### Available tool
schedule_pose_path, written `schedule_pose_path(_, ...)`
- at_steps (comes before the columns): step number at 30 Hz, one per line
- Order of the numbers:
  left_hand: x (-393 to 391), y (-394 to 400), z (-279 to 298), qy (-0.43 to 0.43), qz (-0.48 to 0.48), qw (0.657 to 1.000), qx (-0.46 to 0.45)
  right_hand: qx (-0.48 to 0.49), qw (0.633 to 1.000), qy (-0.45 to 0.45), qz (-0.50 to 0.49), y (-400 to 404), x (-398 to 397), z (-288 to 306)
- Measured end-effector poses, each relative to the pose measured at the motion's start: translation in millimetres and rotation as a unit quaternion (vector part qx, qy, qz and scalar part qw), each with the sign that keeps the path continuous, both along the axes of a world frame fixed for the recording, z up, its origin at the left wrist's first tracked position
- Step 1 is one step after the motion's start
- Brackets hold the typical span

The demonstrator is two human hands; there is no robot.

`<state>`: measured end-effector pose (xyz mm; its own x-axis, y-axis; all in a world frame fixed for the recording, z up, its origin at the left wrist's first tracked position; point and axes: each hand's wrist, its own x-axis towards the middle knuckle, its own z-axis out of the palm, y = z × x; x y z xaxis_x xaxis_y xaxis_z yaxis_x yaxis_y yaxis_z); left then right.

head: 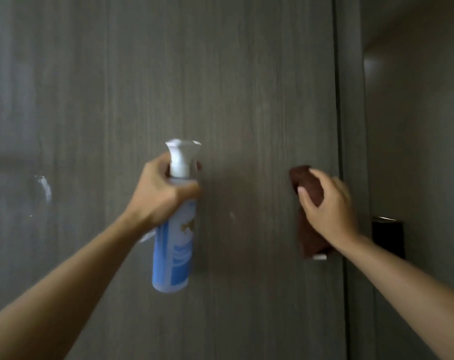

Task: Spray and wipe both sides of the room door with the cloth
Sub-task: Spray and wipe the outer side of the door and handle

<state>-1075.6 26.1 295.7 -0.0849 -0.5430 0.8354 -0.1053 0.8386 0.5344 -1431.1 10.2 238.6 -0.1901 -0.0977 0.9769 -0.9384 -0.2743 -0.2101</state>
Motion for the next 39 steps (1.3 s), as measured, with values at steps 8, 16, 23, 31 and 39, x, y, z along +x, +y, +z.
schedule_pose_path(8, -97, 3, -113, -0.058, -0.069, 0.994, 0.058, 0.032, 0.994, -0.009, -0.106, -11, -4, -62)
schedule_pose_path(16, -133, 6, -126, -0.059, -0.066, 0.995, 0.051, 0.052, 0.987, 0.005, -0.151, -9, -6, -62)
schedule_pose_path(23, -140, 9, -128, -0.036, -0.052, 0.996, 0.056, 0.045, 0.987, -0.013, -0.153, -11, -3, -62)
schedule_pose_path(31, -96, 17, -136, 0.010, -0.016, 0.998, 0.054, 0.017, 0.992, -0.053, -0.113, -10, 10, -62)
schedule_pose_path(39, -49, 11, -130, 0.003, 0.039, 0.997, 0.064, -0.036, 0.991, -0.121, -0.044, -17, 33, -59)
